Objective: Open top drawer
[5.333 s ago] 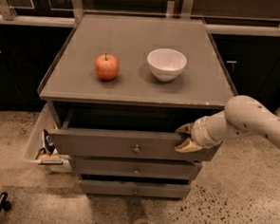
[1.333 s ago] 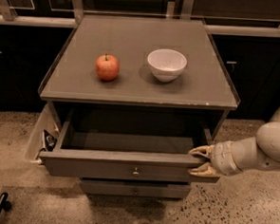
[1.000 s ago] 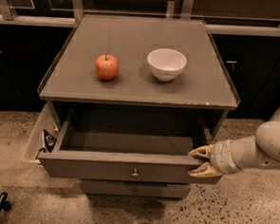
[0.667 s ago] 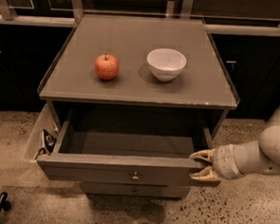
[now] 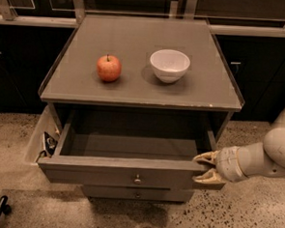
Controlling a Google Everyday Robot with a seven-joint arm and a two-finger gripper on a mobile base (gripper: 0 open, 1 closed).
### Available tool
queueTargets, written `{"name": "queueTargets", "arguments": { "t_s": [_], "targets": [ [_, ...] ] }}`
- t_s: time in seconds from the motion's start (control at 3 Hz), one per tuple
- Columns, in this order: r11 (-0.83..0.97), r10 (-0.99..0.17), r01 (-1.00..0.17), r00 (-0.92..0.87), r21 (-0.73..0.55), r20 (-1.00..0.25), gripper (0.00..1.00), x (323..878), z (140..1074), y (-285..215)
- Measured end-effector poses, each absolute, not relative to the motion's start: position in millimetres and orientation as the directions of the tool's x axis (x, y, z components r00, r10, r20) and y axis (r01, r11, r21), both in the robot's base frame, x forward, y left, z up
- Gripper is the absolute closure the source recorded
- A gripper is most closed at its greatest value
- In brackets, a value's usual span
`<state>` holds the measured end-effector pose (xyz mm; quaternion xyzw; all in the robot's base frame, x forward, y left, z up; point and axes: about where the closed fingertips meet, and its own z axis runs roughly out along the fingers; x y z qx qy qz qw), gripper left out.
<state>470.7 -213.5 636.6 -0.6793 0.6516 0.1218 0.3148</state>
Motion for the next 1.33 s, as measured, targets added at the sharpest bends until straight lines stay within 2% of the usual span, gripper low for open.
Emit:
{"name": "queueTargets", "arguments": {
  "t_s": [0.33,0.67,1.33],
  "targets": [
    [0.025,-0.807,-0.963,0.139,-0.267,-0.573,0.35,455,635,-212],
    [0.003,-0.812,-0.965,0.15,-0.26,-0.564,0.37,425,630,-222],
    [-0.03,-0.825,-0.963,0.175,-0.267,-0.537,0.84,376,634,-237]
  ]
}}
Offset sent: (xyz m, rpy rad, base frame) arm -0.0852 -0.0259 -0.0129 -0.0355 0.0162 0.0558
